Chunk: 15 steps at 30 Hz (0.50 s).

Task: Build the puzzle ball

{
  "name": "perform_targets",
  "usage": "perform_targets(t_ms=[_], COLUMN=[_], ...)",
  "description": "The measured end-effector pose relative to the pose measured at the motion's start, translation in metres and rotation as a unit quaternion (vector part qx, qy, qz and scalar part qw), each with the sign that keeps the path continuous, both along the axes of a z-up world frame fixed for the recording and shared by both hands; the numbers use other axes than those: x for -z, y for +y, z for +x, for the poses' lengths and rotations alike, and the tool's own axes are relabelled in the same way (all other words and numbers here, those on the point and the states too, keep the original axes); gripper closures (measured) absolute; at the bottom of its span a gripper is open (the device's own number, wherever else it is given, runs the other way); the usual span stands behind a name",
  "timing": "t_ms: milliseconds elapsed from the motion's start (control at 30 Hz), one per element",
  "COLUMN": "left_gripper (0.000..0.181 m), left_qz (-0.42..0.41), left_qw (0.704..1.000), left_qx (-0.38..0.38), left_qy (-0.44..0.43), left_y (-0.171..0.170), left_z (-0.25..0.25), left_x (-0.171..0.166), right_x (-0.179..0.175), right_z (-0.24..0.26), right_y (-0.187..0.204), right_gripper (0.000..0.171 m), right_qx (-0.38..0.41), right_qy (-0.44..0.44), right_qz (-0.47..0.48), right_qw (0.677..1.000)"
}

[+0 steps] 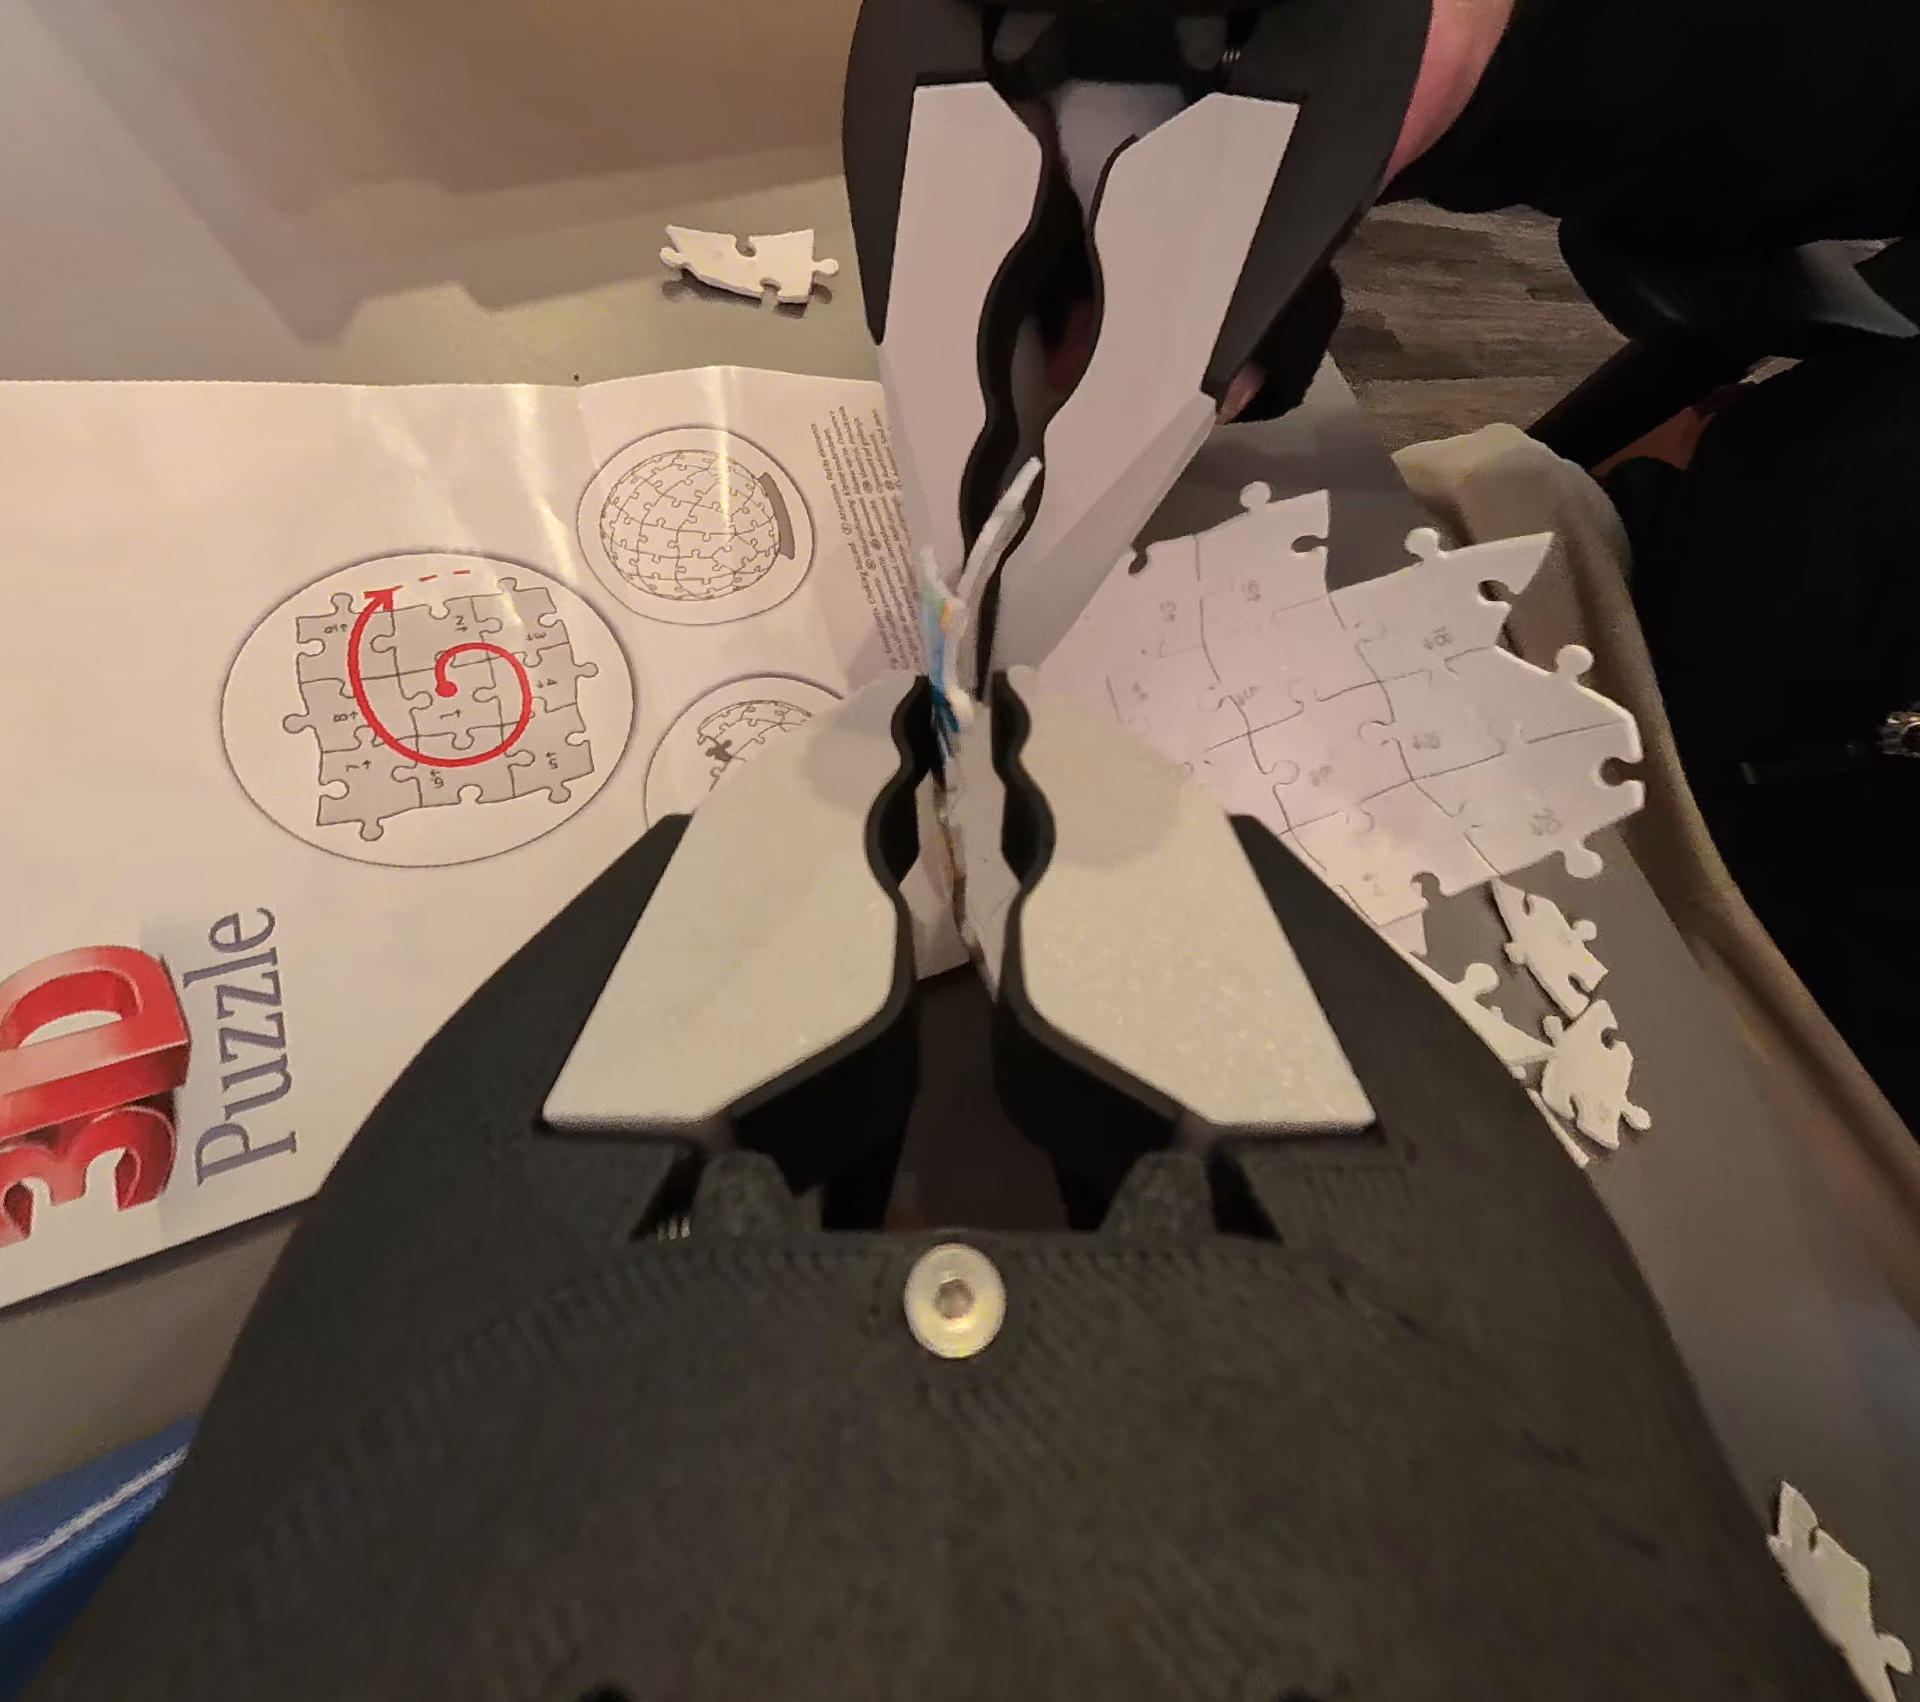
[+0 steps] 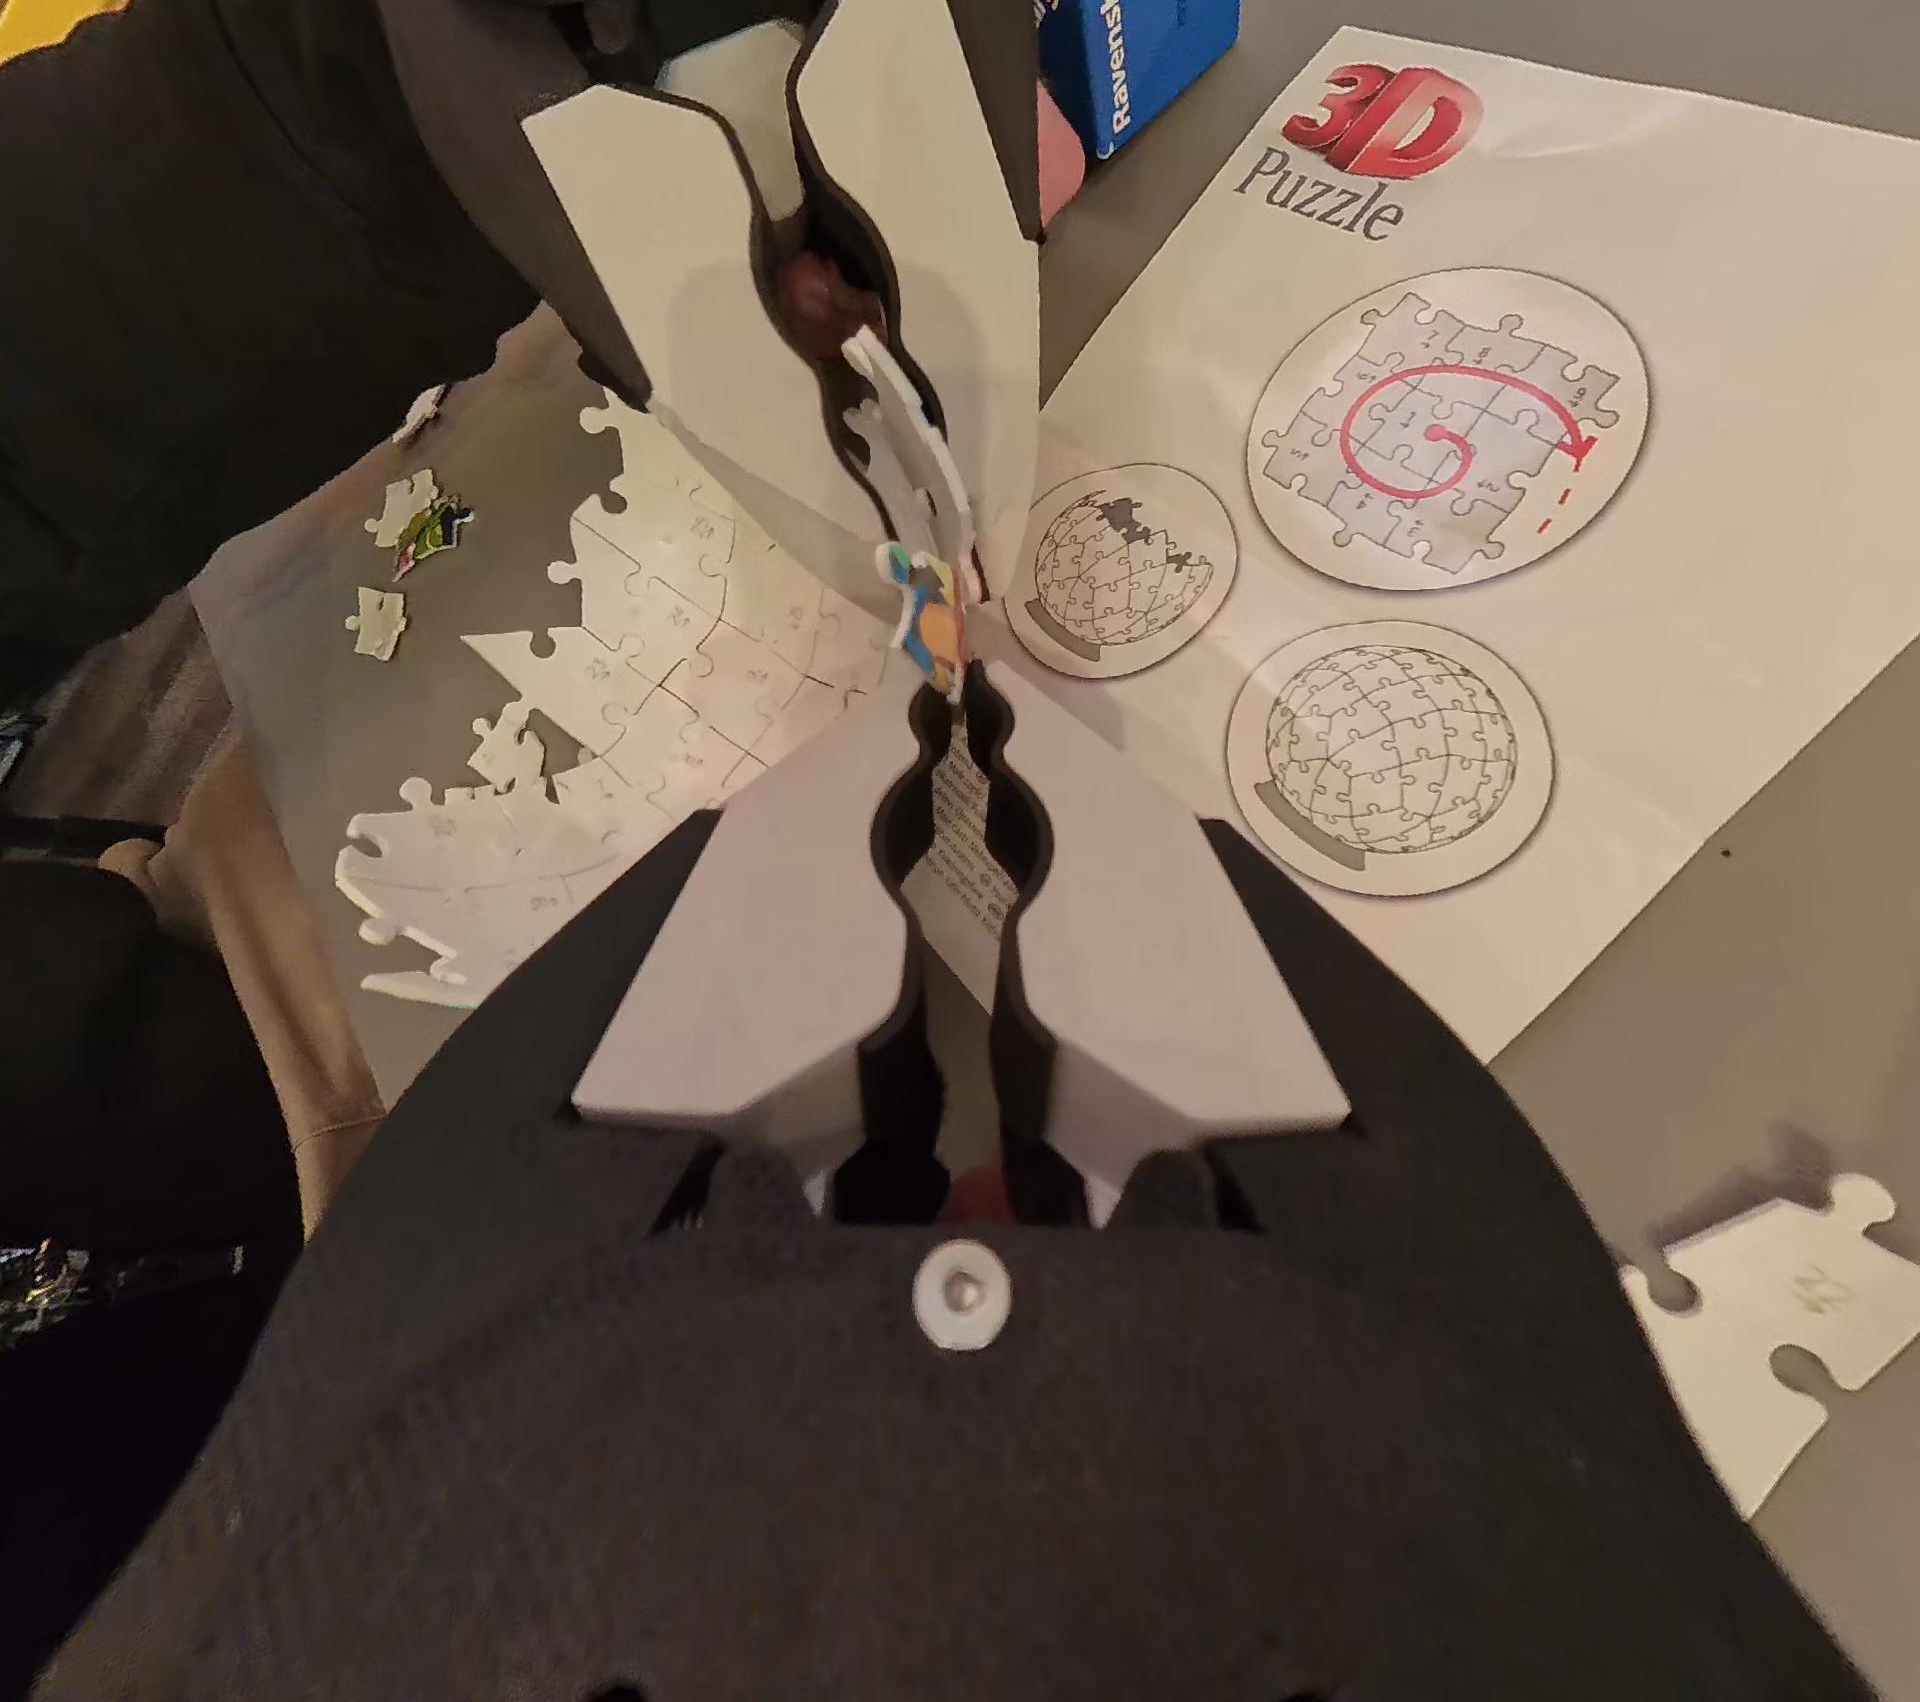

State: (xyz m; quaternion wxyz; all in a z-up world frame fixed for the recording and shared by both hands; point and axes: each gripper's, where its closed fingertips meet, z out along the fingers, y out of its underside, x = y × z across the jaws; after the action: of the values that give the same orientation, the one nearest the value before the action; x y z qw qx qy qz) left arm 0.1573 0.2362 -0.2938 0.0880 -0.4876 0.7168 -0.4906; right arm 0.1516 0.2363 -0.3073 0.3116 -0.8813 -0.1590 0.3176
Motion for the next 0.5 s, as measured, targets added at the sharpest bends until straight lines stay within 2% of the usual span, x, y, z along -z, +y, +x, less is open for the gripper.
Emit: perform_targets(t_ms=[133, 233, 500], left_gripper=[0.168, 0.159, 0.178], left_qz=[-0.001, -0.007, -0.008], left_qw=[1.0, 1.0, 0.999], left_qx=[-0.002, -0.011, -0.022], left_qy=[-0.004, -0.007, -0.031], left_y=[-0.0001, 0.0032, 0.0078], left_z=[0.0, 0.0002, 0.0045], left_x=[0.0002, -0.002, -0.0097], right_x=[0.0009, 0.0015, 0.0022], right_z=[0.0, 0.0008, 0.0006], right_y=[-0.0008, -0.0013, -0.0017], right_gripper=[0.171, 0.171, 0.171], right_qx=[-0.002, -0.002, -0.004], right_qy=[0.004, 0.005, 0.004], right_qz=[-0.006, -0.009, -0.012], right_qw=[1.0, 1.0, 1.0])
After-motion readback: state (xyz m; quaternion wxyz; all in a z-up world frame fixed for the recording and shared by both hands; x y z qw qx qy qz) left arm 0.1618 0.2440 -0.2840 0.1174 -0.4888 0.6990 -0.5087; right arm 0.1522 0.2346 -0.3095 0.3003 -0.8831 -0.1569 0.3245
